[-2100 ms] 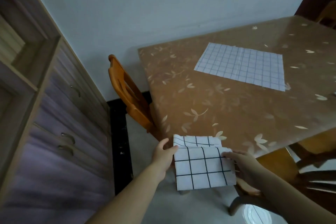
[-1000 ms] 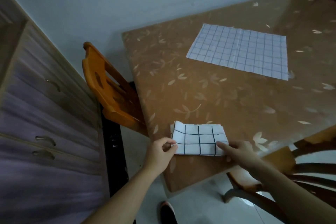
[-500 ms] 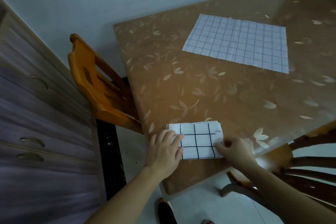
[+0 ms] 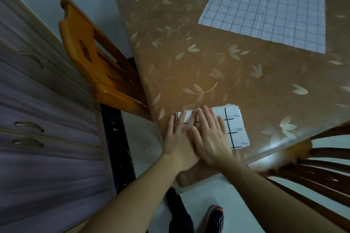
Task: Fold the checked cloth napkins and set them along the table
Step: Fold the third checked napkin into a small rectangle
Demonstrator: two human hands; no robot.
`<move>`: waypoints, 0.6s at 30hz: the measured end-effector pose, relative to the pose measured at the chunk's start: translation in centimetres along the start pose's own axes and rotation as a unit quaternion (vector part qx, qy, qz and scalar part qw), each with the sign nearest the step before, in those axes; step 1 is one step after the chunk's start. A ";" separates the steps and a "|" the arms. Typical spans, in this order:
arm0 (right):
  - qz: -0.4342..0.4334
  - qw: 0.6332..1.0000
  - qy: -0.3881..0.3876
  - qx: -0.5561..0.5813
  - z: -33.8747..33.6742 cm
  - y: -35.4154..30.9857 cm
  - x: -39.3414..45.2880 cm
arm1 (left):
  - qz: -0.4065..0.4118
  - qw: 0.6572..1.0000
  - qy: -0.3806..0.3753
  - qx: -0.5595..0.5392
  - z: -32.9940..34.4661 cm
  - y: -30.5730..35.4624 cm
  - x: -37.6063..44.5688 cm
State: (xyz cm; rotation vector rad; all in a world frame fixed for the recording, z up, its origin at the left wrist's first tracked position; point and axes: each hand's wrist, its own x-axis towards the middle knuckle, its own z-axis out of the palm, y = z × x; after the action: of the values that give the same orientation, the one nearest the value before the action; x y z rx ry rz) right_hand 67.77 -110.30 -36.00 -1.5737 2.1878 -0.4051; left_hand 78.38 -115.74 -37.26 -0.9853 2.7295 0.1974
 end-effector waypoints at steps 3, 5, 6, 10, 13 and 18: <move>-0.020 0.992 0.004 -0.124 -0.3 4.5 -0.7 | 0.000 0.997 0.044 -0.056 0.8 -0.1 0.0; 0.011 0.987 -0.009 -0.161 -1.4 6.8 -1.2 | -0.006 0.998 0.045 -0.054 0.8 -0.7 0.1; 0.026 0.985 -0.018 -0.172 -1.8 7.7 -1.3 | -0.013 0.999 0.031 -0.043 0.8 -1.2 0.2; 0.021 0.979 -0.067 -0.192 -3.3 8.8 -1.4 | -0.021 1.000 -0.018 -0.002 -0.2 -3.4 -0.1; 0.053 0.975 -0.053 -0.211 -3.6 7.7 -1.5 | -0.030 0.999 -0.035 0.010 -0.3 -3.8 -0.6; -0.103 0.971 0.034 -0.211 -2.4 2.2 -4.3 | -0.034 0.999 -0.029 -0.014 -0.9 -3.7 -0.4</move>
State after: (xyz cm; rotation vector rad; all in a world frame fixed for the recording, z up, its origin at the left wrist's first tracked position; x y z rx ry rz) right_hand 65.94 -105.54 -34.30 -2.0485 2.2754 -0.0507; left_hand 80.92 -118.45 -36.47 -1.0606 2.6430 0.2491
